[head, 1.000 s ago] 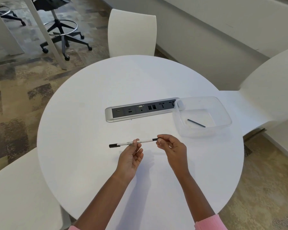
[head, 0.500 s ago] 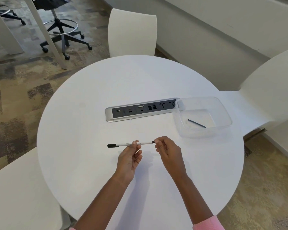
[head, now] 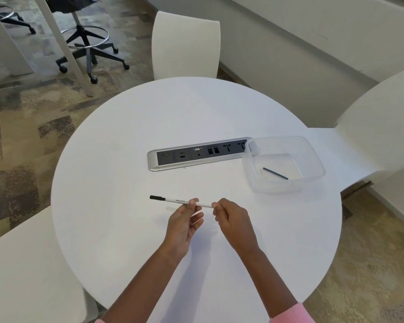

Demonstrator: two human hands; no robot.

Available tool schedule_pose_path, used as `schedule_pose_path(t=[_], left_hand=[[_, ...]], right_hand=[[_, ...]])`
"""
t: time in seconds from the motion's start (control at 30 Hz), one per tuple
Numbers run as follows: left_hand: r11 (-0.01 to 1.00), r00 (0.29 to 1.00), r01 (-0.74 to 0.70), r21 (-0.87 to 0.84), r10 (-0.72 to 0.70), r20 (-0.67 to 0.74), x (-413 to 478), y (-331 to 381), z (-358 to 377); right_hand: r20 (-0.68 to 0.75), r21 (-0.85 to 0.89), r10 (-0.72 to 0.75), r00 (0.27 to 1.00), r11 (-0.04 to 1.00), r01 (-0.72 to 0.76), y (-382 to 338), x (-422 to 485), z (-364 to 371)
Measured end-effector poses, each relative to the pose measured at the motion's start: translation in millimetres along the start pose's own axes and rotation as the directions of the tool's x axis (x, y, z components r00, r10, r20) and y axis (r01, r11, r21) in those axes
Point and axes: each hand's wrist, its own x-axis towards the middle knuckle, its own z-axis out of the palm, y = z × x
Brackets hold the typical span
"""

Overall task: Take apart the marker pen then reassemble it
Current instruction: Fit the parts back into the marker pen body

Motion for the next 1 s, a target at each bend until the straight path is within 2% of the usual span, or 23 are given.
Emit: schedule_pose_path(t=[0.13, 0.33, 0.5, 0.6, 0.7, 0.77, 0.87, 0.93, 1.0], left_hand=[[1.000, 0.999, -0.007, -0.029, 0.009, 0.042, 0, -6, 4], [0.994, 0.996, -0.055, -0.094, 0.061, 0.061, 2, -3, 3], [0.996, 0.995, -0.064, -0.069, 0.068, 0.067, 1, -5, 7], [0.995, 0.994, -0.078, -0.057, 0.082, 0.067, 0, -7, 9], [0.994, 0.992, -0.100, -0.048, 0.103, 0.074, 0, -9, 9], [0.994, 0.991, -0.105, -0.035, 0.107, 0.080, 0, -9, 10], [0.993, 0.990, -0.117, -0.017, 0.118, 0.078, -1, -9, 11], [0.991, 0.989, -0.130, -0.021, 0.131, 0.068, -1, -8, 11], [0.989, 0.988, -0.141, -0.032, 0.143, 0.063, -1, -8, 10]], right_hand=[[0.068, 0.013, 0.021, 0.997, 1.000, -0.022, -1, -1, 1], [-0.001, 0.056, -0.003, 1.000, 0.998, 0.003, 1, -4, -2], [-0.021, -0.137, -0.127, 0.992, 0.983, 0.123, 1, -7, -1], [-0.012, -0.176, -0.150, 0.989, 0.973, 0.146, -1, -7, -1], [0.004, -0.107, -0.070, 0.998, 0.992, 0.070, -3, -7, 1], [0.027, 0.042, 0.062, 0.998, 0.997, -0.063, -5, -7, 2], [0.099, 0.298, 0.260, 0.961, 0.913, -0.278, -9, -5, 3], [0.099, 0.259, 0.260, 0.961, 0.925, -0.277, -10, -6, 3], [0.056, 0.114, 0.160, 0.986, 0.980, -0.166, -9, -7, 2]])
